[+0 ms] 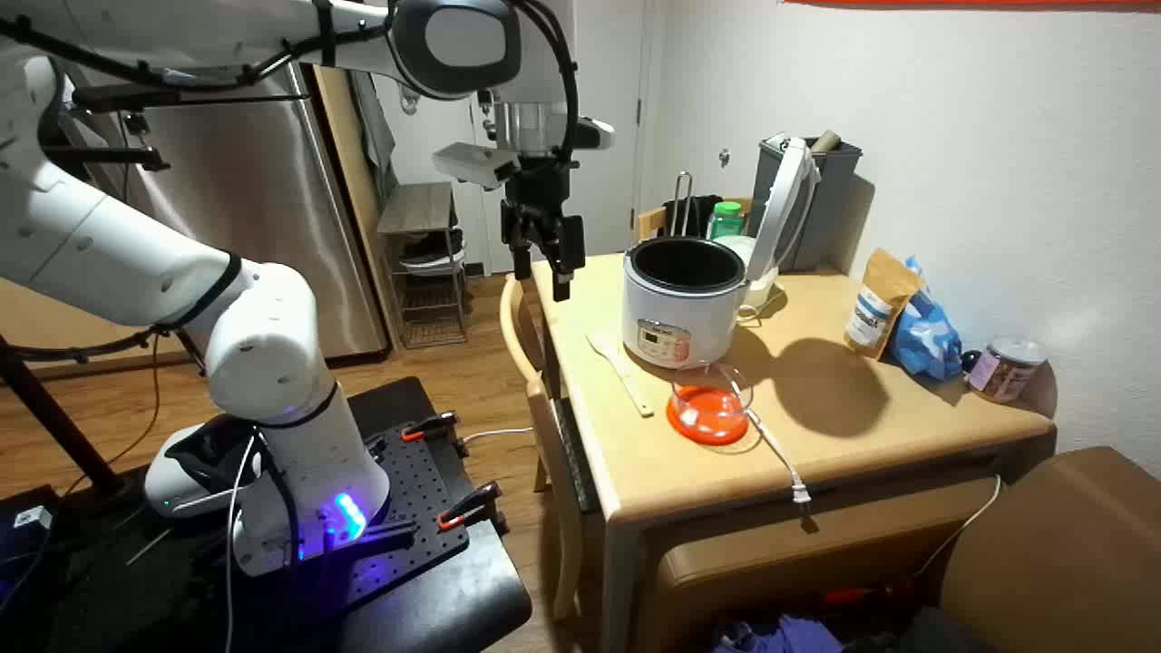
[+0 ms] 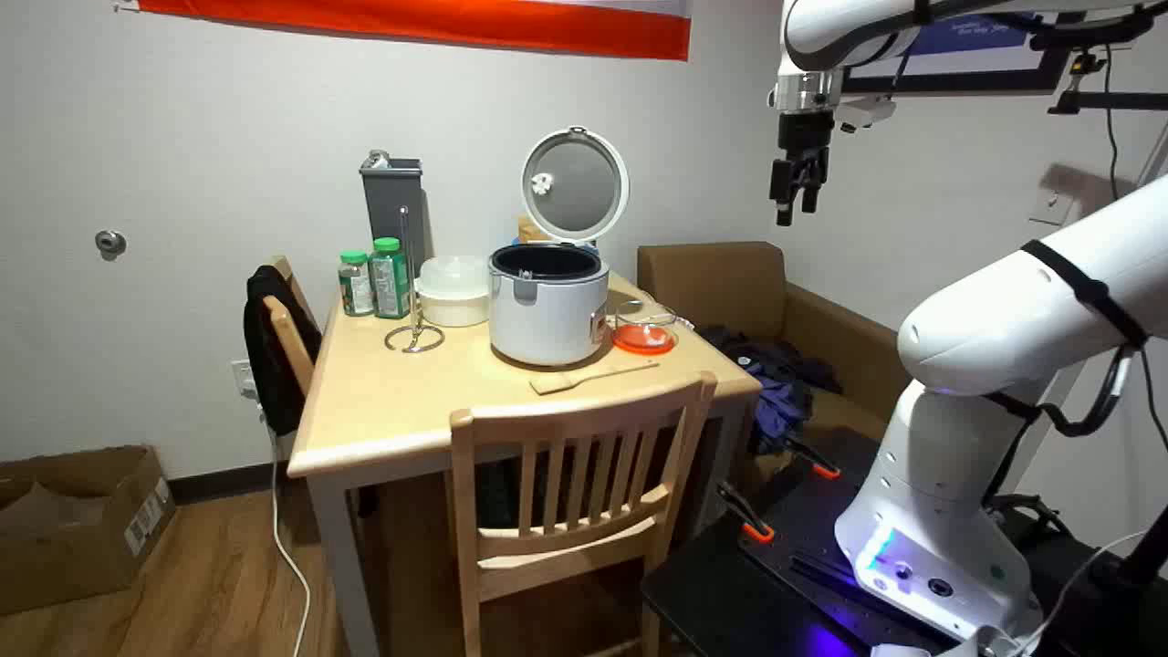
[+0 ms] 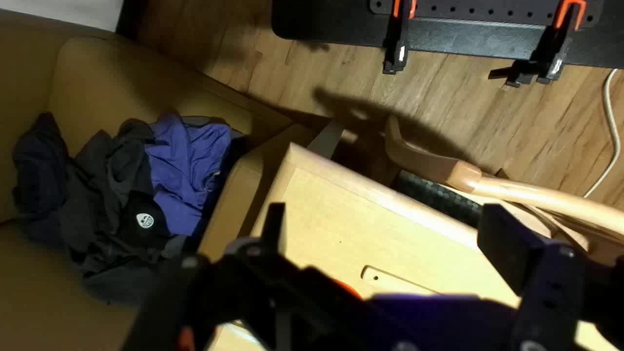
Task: Close the rice cooker
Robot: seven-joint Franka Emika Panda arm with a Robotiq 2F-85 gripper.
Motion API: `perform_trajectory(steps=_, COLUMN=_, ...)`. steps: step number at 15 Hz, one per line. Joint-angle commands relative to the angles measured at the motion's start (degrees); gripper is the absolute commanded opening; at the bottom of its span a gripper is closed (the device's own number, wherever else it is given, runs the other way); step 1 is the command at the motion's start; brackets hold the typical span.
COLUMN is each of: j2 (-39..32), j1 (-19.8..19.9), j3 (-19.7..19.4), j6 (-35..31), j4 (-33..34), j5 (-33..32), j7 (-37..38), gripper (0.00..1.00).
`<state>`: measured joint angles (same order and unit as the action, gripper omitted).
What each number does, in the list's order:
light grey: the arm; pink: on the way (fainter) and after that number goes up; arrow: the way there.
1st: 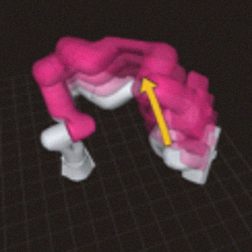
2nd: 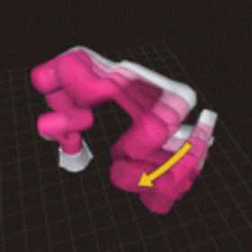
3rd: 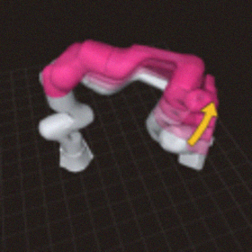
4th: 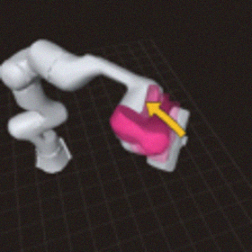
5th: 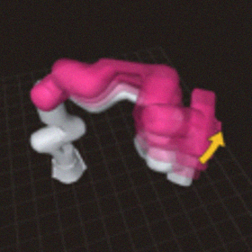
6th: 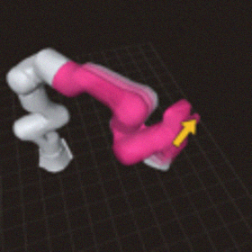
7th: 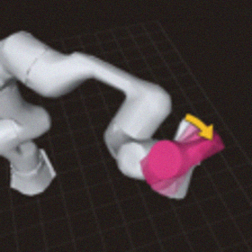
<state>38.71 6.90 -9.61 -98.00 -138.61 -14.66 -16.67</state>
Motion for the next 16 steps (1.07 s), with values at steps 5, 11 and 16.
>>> perform_trajectory(steps=5, j2=0.0, j1=-0.6, j3=-0.4, j6=0.2, j4=0.2, j5=-0.3, j7=0.3, gripper=1.0)
perform_trajectory(steps=11, j2=-4.7, j1=-3.3, j3=-0.2, j6=-6.0, j4=2.5, j5=6.9, j7=2.4, gripper=1.0)
perform_trajectory(steps=16, j2=-10.1, j1=-5.7, j3=1.5, j6=-15.9, j4=6.4, j5=12.1, j7=4.2, gripper=1.0)
